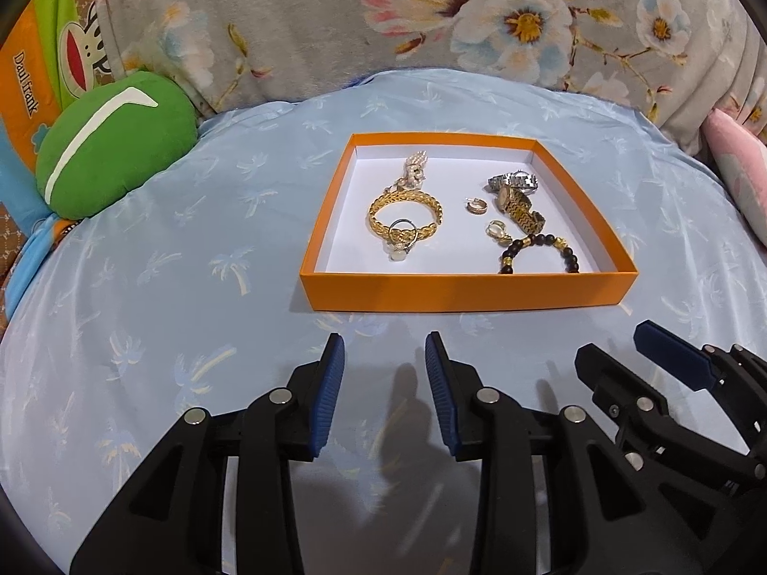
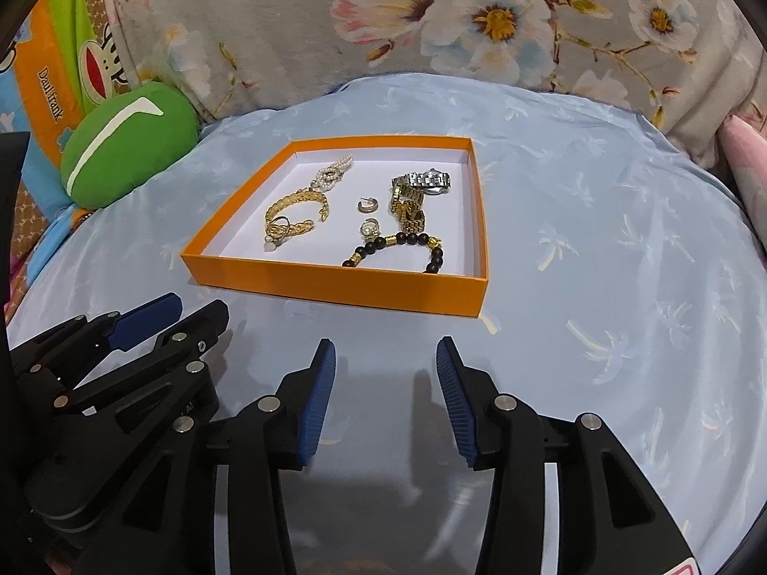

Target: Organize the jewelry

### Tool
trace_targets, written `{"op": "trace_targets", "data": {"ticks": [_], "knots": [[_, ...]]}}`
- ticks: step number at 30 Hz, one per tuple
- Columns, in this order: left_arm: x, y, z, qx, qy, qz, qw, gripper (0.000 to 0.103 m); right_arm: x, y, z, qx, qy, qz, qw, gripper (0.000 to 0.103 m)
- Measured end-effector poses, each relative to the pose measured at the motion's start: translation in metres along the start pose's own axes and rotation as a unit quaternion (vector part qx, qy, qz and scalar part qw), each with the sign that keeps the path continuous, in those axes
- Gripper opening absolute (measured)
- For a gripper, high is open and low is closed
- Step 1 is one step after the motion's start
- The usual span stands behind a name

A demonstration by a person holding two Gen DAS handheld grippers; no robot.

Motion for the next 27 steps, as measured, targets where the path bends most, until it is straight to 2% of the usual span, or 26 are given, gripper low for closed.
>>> {"op": "trace_targets", "data": {"ticks": [8, 27], "knots": [[0.0013, -0.0020, 0.0021, -0.029, 0.005, 0.006, 0.9995, 0.047, 0.0013, 0.0004, 0.0054, 0.032, 0.011, 0.000, 0.999, 0.045], [0.0023, -0.0019, 0.0069, -0.039, 0.012, 0.006, 0.9992, 0.051, 0.0009, 0.0013, 0.0088, 0.046, 0.015, 0.000, 0.999, 0.047]]}}
Point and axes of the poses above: each gripper's, at about its wrist camera, not at the fingertips, and z roughly the way its jaws point, y to its left, x to its underside, the point moved 1 cm from there along z, roughly the way its jaws point, and after that the axes turned 2 degrees about y, right-handed, at the moved point
